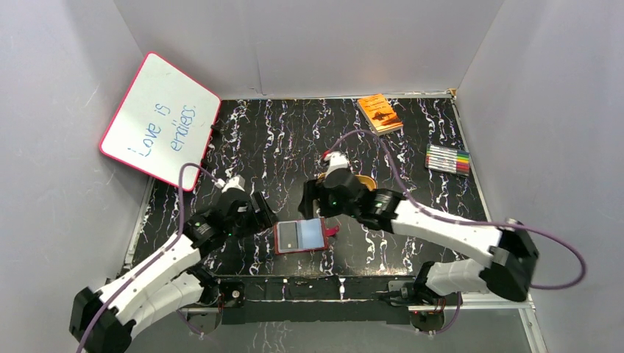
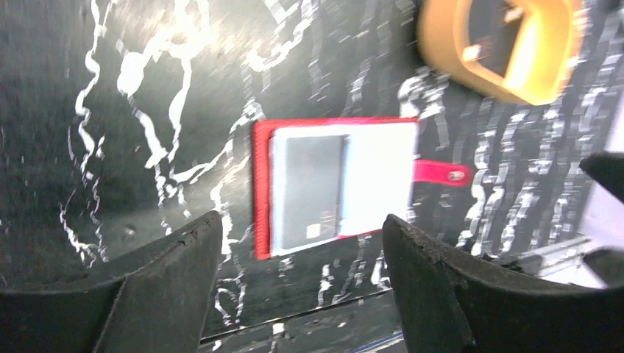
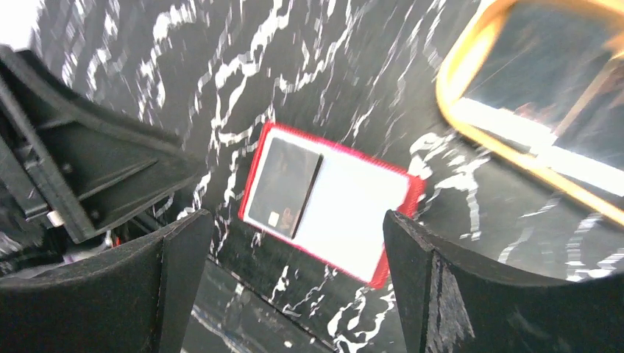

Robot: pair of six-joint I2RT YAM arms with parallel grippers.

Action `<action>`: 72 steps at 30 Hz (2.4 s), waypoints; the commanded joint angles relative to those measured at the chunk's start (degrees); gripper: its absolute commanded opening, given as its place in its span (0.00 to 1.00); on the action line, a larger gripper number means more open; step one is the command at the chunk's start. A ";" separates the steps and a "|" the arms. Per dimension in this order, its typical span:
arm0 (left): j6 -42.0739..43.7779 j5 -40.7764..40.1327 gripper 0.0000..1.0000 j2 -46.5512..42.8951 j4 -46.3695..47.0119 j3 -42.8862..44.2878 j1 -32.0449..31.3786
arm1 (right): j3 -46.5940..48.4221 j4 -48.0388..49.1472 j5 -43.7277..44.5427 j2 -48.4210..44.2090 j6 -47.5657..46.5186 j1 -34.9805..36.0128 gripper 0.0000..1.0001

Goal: Put the credit cards into the card holder
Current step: Insert the credit card into the card holder, then pick up the credit card from the storage box.

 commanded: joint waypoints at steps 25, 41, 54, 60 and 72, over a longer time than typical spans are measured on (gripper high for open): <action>20.67 -1.12 0.87 -6.17 0.24 8.05 -0.15 | -8.18 18.14 -26.72 -3.21 -9.26 -39.11 0.90; 20.10 -3.38 0.86 -6.79 -1.16 8.14 -0.15 | -9.28 21.02 -28.29 4.85 -9.28 -39.92 0.71; 19.66 -3.47 0.86 -5.73 -1.04 7.99 -0.15 | -9.59 24.15 -30.68 12.13 -5.89 -38.34 0.67; 19.66 -3.55 0.86 -5.80 -1.03 7.92 -0.12 | -7.66 24.98 -31.20 16.27 -4.42 -37.78 0.61; 19.70 -3.81 0.86 -5.61 -1.15 8.03 -0.10 | -4.20 21.93 -28.80 21.13 -5.56 -35.81 0.54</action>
